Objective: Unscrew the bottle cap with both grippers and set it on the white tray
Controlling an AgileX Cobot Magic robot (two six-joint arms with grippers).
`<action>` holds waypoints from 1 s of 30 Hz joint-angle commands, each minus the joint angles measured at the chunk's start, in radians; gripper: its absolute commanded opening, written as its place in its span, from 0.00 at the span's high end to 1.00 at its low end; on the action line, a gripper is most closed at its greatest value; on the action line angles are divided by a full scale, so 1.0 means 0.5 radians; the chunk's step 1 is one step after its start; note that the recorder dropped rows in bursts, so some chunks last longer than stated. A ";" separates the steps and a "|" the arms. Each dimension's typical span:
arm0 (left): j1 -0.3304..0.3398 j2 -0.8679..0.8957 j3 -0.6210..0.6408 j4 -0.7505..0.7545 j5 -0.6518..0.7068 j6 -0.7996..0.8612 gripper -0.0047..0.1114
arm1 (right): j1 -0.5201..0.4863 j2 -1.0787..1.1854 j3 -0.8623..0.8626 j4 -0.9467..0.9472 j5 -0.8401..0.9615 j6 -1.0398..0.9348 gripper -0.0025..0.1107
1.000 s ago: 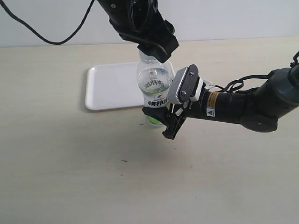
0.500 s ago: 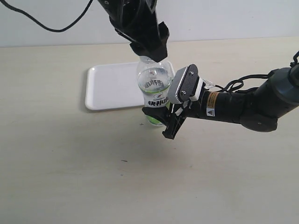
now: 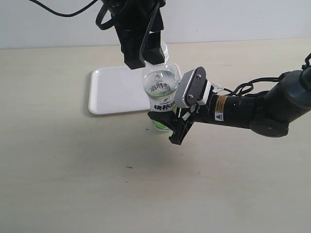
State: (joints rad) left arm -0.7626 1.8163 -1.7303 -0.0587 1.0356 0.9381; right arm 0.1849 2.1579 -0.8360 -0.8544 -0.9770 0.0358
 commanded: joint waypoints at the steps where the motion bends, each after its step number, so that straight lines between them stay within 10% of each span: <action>1: -0.008 0.008 -0.005 0.009 -0.020 0.015 0.42 | 0.005 0.010 -0.001 -0.036 0.134 -0.020 0.98; 17: -0.008 0.079 -0.005 0.009 0.075 -0.007 0.46 | 0.005 0.010 -0.001 -0.032 0.134 -0.034 0.98; 26: -0.008 0.083 -0.005 0.009 0.061 -0.007 0.96 | 0.005 0.010 -0.001 -0.032 0.134 -0.034 0.98; 30: -0.008 0.083 -0.005 0.009 0.058 -0.013 0.96 | 0.005 0.010 -0.001 -0.032 0.134 -0.030 0.98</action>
State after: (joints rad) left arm -0.7626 1.8552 -1.7303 -0.0473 1.0620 0.9403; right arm 0.1849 2.1579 -0.8360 -0.8620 -0.9770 0.0195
